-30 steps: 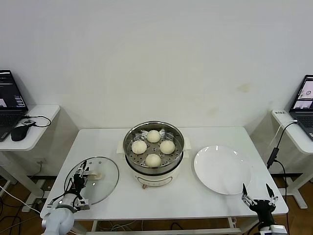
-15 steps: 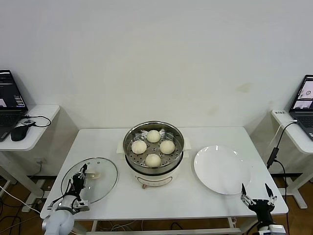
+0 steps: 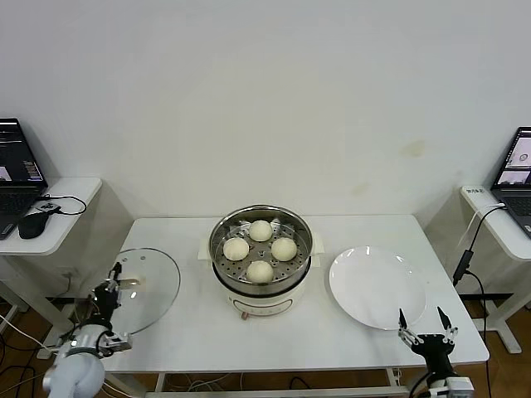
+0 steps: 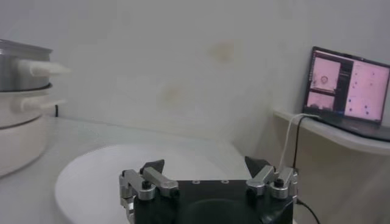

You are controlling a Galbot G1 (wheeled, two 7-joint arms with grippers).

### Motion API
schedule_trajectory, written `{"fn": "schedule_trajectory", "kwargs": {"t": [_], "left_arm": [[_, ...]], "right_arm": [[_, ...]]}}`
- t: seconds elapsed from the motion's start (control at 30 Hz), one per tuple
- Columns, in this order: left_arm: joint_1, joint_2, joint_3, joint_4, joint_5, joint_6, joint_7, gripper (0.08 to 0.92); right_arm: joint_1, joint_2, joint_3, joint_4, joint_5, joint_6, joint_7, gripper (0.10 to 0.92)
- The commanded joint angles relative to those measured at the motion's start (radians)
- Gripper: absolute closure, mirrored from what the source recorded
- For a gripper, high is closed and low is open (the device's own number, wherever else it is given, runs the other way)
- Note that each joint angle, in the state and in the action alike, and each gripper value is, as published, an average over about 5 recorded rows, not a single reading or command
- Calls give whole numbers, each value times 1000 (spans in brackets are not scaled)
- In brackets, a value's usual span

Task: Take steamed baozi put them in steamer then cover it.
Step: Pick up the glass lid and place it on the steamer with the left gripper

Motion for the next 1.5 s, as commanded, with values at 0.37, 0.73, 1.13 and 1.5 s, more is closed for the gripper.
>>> {"fn": "schedule_trajectory", "kwargs": {"t": [0.37, 0.73, 1.13, 1.5], "left_arm": [[-10, 150, 108, -419, -152, 229, 220, 850], [-248, 160, 412, -374, -155, 334, 257, 850], [-483, -55, 605, -259, 129, 467, 415, 850], [-508, -288, 641, -148, 312, 538, 526, 850]], "right_arm": [[3, -10, -46, -4, -35, 10, 4, 203], [34, 11, -85, -40, -72, 12, 16, 203], [70, 36, -117, -79, -158, 10, 61, 203], [87, 51, -136, -105, -202, 17, 81, 203]]}}
